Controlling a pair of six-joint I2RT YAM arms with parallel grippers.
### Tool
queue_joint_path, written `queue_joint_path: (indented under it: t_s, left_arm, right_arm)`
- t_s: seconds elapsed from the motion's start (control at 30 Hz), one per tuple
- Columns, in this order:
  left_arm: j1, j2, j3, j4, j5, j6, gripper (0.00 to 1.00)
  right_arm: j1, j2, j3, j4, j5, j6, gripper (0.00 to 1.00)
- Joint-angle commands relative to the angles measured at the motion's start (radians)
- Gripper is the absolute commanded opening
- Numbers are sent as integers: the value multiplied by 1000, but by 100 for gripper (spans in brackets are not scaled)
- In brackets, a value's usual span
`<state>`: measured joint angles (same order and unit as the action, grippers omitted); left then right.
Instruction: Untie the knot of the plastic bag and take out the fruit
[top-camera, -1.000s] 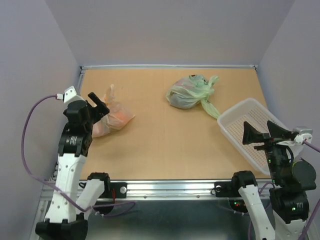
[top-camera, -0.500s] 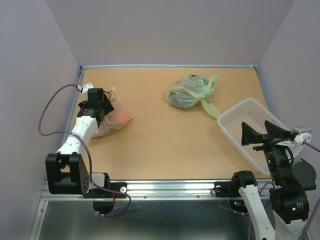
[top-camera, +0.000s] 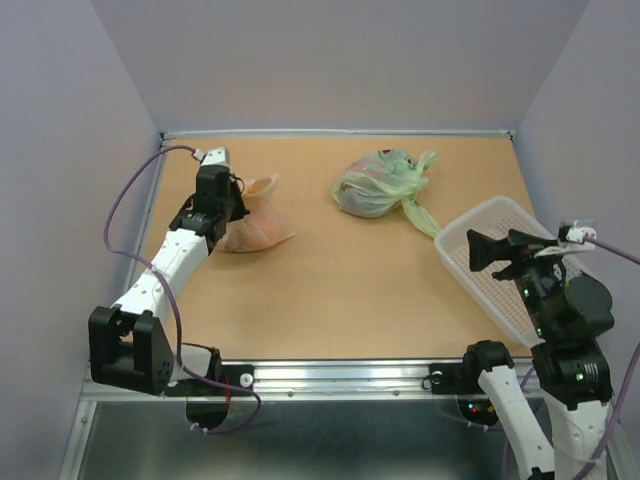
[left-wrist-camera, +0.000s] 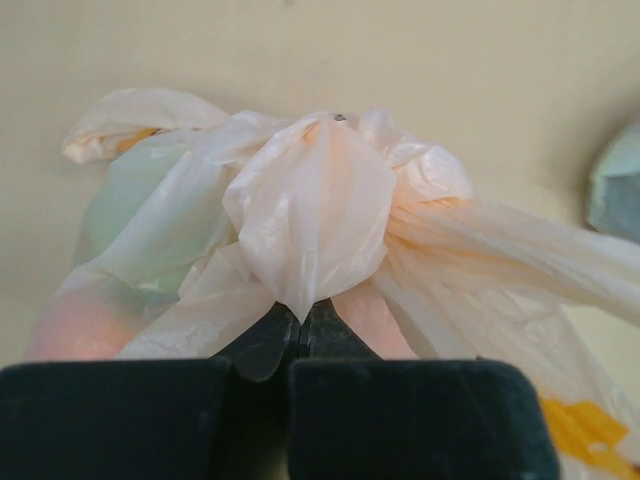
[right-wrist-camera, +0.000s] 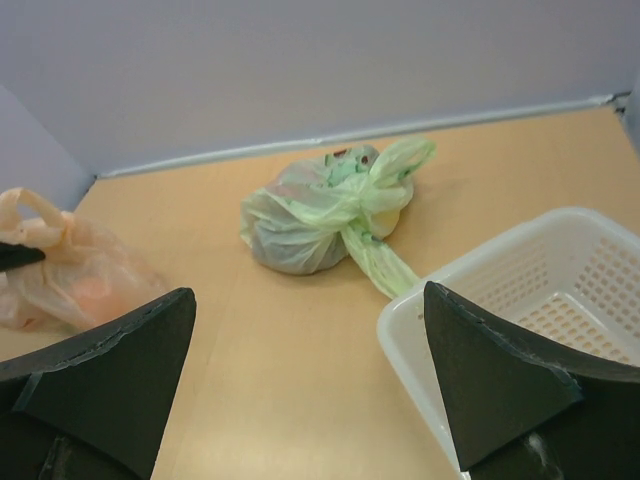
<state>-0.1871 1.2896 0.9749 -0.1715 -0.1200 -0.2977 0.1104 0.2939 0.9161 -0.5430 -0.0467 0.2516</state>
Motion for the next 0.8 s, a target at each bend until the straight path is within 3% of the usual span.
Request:
queue_joint_path:
  t_s: [0.0,0.17,0.33,0.6,0.77]
  left_arm:
    - [-183,-70,93,61,83,-4,0]
    - [-354,-93,88,101,88,-58,0]
    - [-484,-134,-13,199,65,-104,0]
    - [-630,-182,-223,309,-3,-196,0]
    - [-669,-272,-355,329,-50,-299,0]
  right_arm:
    - [-5,127,12,26,-117,70,100]
    - [-5,299,-6,34,-254,158,100]
    - [-6,439,-54,83,-309,192,100]
    - [14,507,-115,202,-360,212,100]
    - [207,573,-125,244,-265,235,100]
